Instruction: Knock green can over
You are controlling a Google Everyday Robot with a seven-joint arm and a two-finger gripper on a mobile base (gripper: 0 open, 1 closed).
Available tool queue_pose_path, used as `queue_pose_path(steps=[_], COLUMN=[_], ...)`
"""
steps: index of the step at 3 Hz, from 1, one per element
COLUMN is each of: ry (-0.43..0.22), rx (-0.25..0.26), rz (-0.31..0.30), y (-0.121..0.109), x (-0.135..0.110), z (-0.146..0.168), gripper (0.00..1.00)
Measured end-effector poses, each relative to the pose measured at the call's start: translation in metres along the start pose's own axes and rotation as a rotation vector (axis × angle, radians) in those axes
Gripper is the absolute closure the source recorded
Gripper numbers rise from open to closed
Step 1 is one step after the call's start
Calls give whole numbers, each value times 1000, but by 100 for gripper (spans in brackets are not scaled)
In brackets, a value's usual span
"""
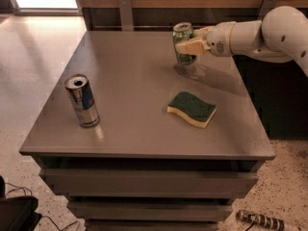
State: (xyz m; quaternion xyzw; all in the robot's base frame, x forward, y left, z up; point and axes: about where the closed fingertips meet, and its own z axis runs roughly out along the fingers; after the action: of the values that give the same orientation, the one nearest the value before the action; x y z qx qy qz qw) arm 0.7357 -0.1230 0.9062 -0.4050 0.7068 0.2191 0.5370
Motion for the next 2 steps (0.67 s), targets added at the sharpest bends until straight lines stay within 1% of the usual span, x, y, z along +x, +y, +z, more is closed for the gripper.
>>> queue_pose_path(steps=[1,2], ry=[129,273], rx=[27,52], rz=[-43,-73], y=[-4,-7], x=[-2,5], z=[-11,-23], gripper=[100,100])
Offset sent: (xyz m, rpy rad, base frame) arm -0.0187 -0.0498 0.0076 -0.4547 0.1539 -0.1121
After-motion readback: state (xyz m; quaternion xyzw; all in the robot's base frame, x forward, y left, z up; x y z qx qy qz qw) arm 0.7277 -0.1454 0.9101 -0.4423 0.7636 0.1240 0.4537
